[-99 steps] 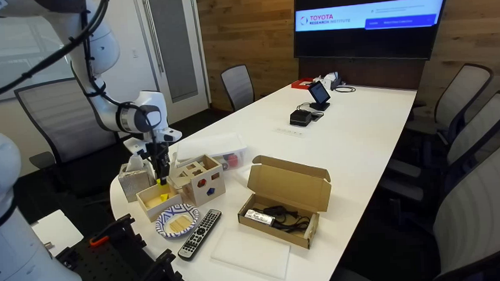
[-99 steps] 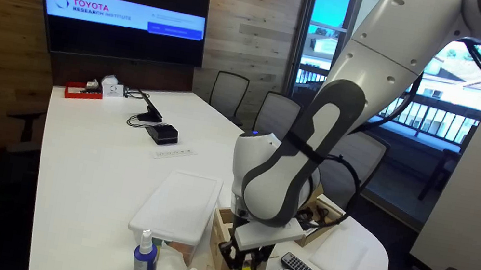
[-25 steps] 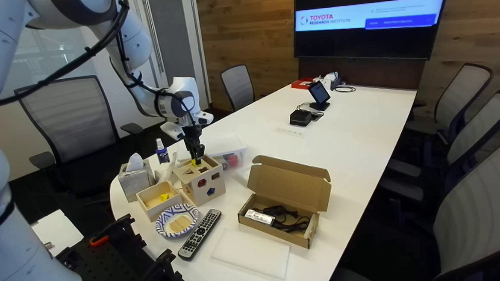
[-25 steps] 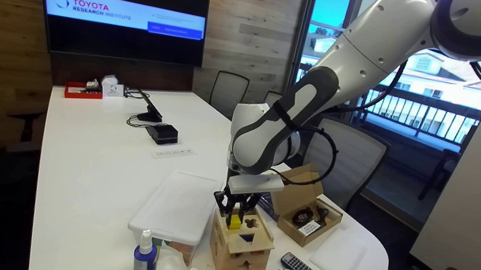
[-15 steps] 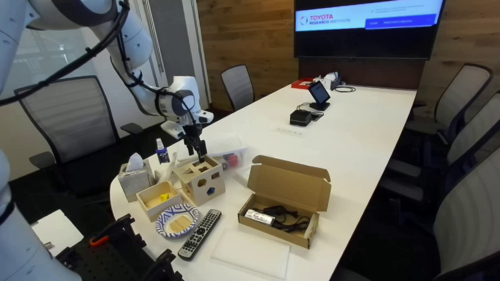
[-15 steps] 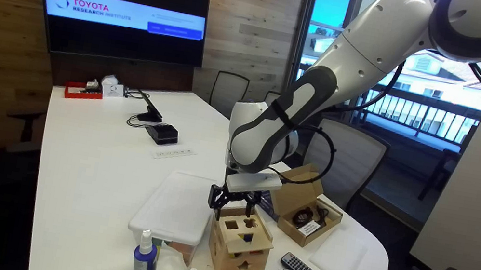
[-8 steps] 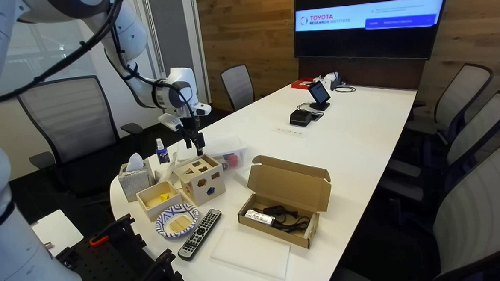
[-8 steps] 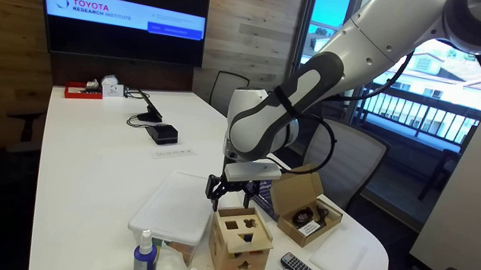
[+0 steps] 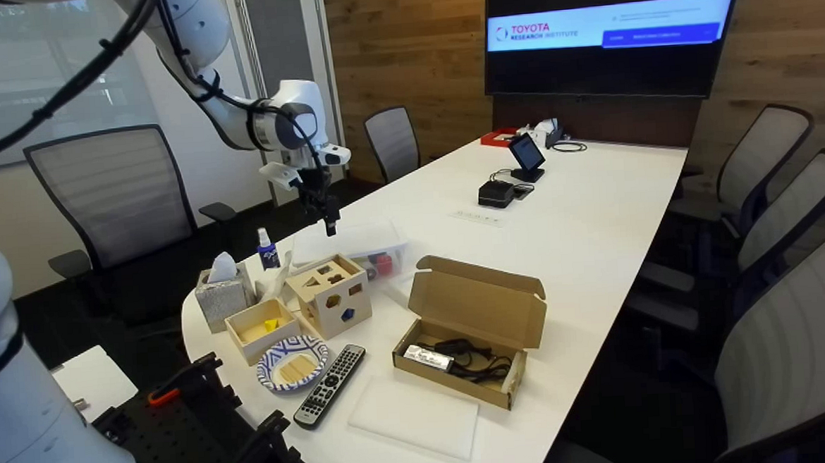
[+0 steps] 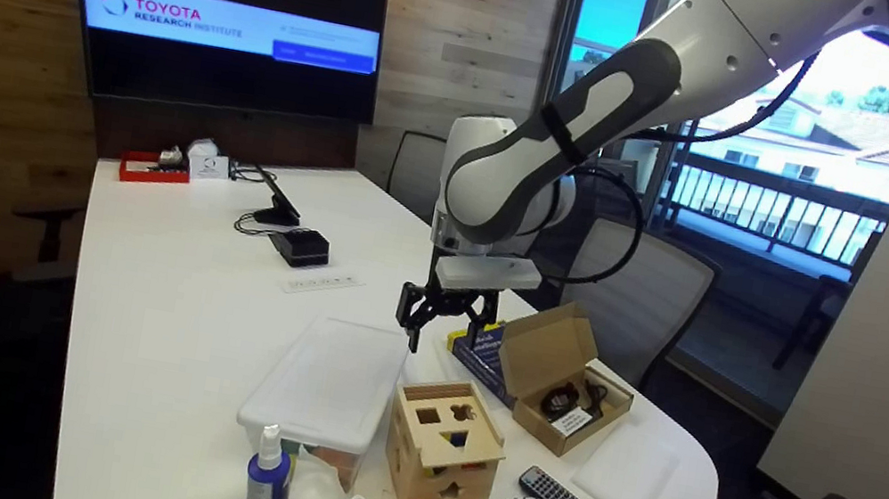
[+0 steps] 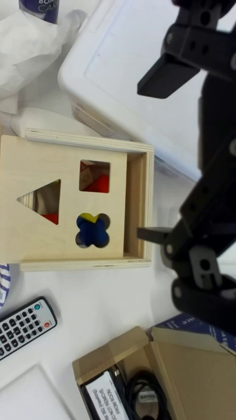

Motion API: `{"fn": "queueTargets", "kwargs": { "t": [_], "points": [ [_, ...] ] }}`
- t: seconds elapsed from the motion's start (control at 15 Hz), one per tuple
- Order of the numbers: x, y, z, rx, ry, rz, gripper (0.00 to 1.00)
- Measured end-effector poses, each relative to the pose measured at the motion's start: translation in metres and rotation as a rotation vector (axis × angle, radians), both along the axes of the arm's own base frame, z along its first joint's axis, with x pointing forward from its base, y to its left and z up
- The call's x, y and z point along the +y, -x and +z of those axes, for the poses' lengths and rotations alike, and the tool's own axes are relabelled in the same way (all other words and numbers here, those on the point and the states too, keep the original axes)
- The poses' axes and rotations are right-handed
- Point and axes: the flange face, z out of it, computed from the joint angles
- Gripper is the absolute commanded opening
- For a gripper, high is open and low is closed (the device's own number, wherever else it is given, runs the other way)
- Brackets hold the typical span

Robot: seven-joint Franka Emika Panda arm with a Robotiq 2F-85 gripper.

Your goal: Pick up the yellow block and put it in the object through square hole

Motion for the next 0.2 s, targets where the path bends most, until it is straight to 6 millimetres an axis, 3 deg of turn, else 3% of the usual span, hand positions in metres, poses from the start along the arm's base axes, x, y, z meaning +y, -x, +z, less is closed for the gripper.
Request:
{"fn": "queueTargets", "kwargs": {
  "t": [0.2],
  "points": [
    [-0.0068,0.0015,0.0095,0.0,-0.001,-0.009,1.0]
  ]
}}
